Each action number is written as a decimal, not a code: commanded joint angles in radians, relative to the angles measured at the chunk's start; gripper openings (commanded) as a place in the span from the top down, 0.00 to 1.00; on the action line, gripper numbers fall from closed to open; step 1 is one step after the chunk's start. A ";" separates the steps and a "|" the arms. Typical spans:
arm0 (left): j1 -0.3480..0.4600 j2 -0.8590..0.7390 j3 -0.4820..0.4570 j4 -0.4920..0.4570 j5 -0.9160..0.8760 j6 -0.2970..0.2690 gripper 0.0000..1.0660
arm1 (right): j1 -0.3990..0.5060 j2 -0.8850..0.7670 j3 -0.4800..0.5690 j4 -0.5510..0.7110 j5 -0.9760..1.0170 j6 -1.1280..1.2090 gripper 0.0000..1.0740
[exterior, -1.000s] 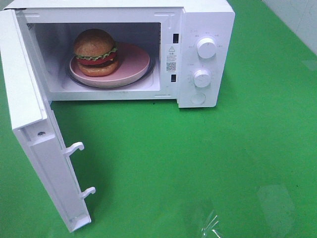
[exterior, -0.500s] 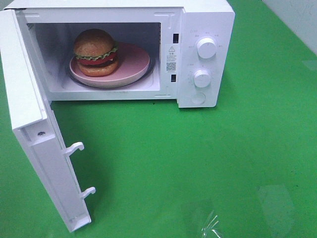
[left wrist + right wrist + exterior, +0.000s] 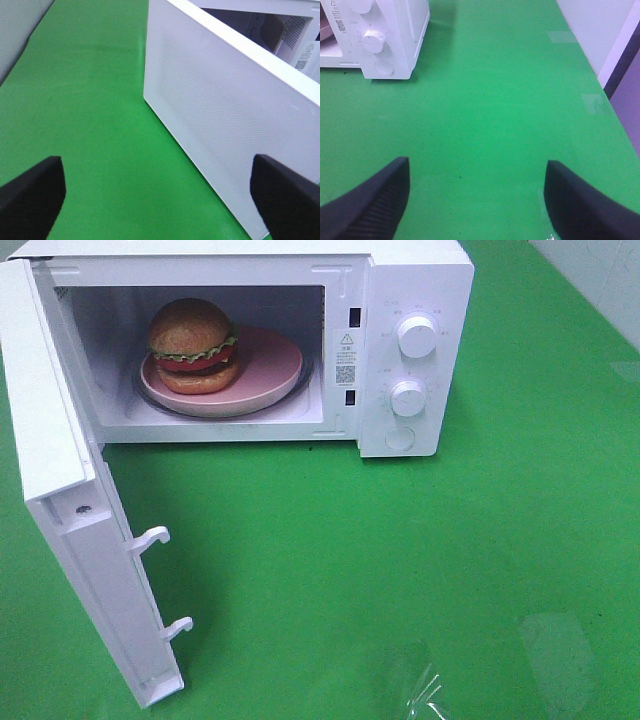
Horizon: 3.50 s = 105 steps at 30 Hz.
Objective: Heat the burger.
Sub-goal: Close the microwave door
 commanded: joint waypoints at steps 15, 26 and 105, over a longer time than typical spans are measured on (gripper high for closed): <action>0.004 0.190 0.025 0.059 -0.369 -0.005 1.00 | -0.005 -0.028 0.002 -0.001 -0.007 -0.001 0.34; 0.004 0.292 0.205 0.061 -0.767 0.002 1.00 | -0.005 -0.028 0.002 -0.001 -0.007 -0.001 0.34; -0.640 1.727 -0.083 0.153 -1.851 -0.229 1.00 | -0.005 -0.028 0.002 -0.001 -0.007 -0.001 0.35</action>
